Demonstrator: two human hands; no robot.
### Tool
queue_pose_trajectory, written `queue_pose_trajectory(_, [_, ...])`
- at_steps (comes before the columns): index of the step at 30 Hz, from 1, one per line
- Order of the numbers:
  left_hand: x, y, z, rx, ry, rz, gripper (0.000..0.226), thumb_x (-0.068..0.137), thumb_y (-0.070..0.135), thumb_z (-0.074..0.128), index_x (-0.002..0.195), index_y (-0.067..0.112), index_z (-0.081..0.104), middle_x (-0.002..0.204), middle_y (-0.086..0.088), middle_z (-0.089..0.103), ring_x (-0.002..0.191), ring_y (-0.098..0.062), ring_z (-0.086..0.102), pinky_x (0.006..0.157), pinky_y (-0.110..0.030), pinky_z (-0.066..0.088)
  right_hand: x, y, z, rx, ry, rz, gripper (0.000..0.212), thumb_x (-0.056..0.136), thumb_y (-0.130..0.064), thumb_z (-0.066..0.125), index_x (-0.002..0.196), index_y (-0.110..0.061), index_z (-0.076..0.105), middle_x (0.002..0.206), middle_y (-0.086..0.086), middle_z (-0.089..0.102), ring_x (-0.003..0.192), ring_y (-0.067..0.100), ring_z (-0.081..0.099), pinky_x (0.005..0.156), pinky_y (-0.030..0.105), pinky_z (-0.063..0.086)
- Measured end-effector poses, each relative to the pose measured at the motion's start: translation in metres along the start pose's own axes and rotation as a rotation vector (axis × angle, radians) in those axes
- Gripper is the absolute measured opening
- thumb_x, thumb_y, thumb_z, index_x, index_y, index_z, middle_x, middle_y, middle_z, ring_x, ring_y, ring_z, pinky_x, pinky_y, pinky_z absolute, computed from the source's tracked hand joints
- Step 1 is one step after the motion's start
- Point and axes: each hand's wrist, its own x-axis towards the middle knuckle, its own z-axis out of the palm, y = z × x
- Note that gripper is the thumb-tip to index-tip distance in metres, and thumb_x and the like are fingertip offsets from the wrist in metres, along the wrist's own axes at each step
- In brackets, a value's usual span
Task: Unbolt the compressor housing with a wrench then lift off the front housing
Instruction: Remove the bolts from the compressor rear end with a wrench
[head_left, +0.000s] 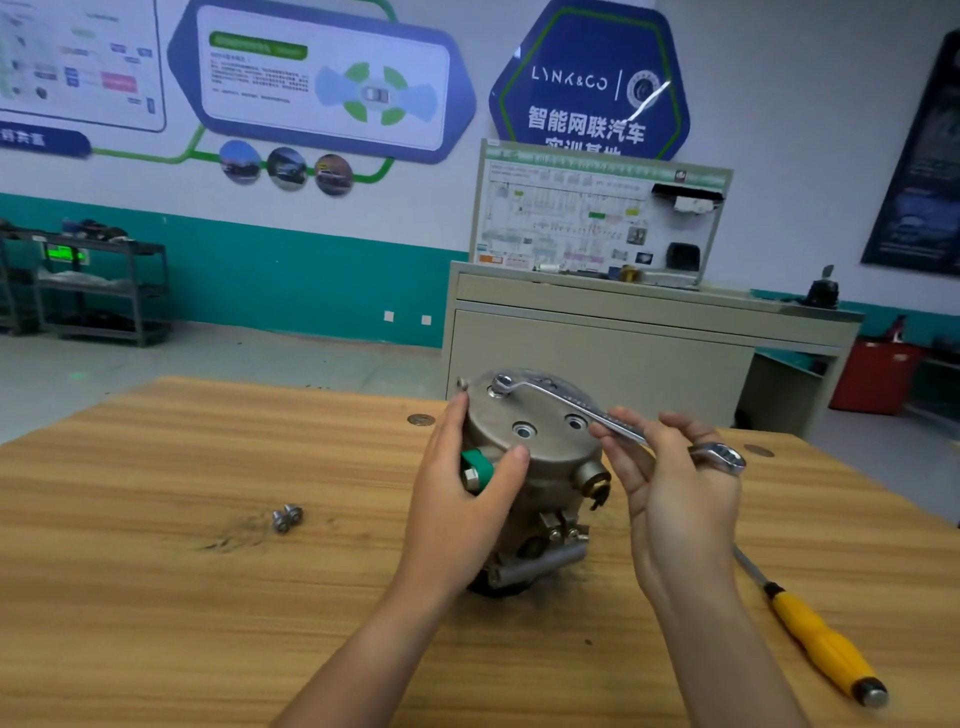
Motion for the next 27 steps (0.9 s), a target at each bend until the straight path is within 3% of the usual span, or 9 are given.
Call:
queue_pose_trajectory(3, [-0.006,0.001,0.010,0.074,0.050,0.021,0.078,0.071,0.049,0.058,0.143,0.031,0.032,0.143,0.013,0.038,0.132,-0.007,0.035,0.105,-0.039,0.041,0.000,-0.002,-0.001,-0.044,0.002,-0.036,0.017,0.090,0.006,0.044,0.087,-0.011,0.044,0.065,0.003,0.070,0.065,0.021,0.070,0.062,0.022,0.057])
queue_pose_trajectory(6, [-0.009,0.002,0.018,0.127,0.106,0.067,0.077,0.069,0.051,0.058,0.139,0.034,0.032,0.143,0.013,0.036,0.132,-0.004,0.031,0.107,-0.039,0.038,-0.002,-0.001,-0.002,-0.203,0.016,-0.126,0.018,0.089,0.004,0.045,0.086,-0.014,0.045,0.066,-0.005,0.071,0.059,0.010,0.068,0.049,0.013,0.050])
queue_pose_trajectory(11, [-0.009,0.000,0.022,0.101,0.137,0.045,0.081,0.063,0.061,0.050,0.138,0.038,0.032,0.140,0.016,0.036,0.131,-0.006,0.033,0.106,-0.044,0.038,-0.001,0.007,-0.008,-0.370,0.039,-0.245,0.012,0.087,0.003,0.048,0.088,-0.009,0.050,0.061,-0.021,0.066,0.061,-0.010,0.059,0.052,0.002,0.041])
queue_pose_trajectory(17, [0.002,-0.004,0.017,0.074,0.150,0.069,0.077,0.068,0.055,0.045,0.139,0.026,0.038,0.136,0.010,0.045,0.125,-0.004,0.039,0.103,-0.039,0.042,-0.007,0.013,-0.012,-0.365,-0.044,-0.278,0.027,0.089,0.003,0.044,0.078,-0.016,0.058,0.073,-0.009,0.066,0.061,-0.010,0.057,0.052,0.001,0.040])
queue_pose_trajectory(22, [0.007,-0.007,0.018,0.060,0.136,0.081,0.068,0.075,0.041,0.047,0.139,0.023,0.039,0.134,0.007,0.046,0.123,-0.006,0.042,0.100,-0.041,0.045,0.002,0.002,-0.016,-0.438,-0.152,-0.289,0.033,0.088,0.001,0.045,0.070,-0.017,0.065,0.076,-0.009,0.072,0.078,-0.004,0.063,0.063,0.001,0.042])
queue_pose_trajectory(27, [0.007,-0.007,0.021,0.048,0.155,0.105,0.069,0.073,0.047,0.046,0.138,0.024,0.039,0.129,0.011,0.046,0.118,0.000,0.042,0.099,-0.041,0.046,0.004,-0.001,-0.019,-0.473,-0.175,-0.293,0.033,0.088,0.001,0.046,0.070,-0.016,0.067,0.076,-0.009,0.072,0.078,-0.005,0.062,0.063,0.002,0.042])
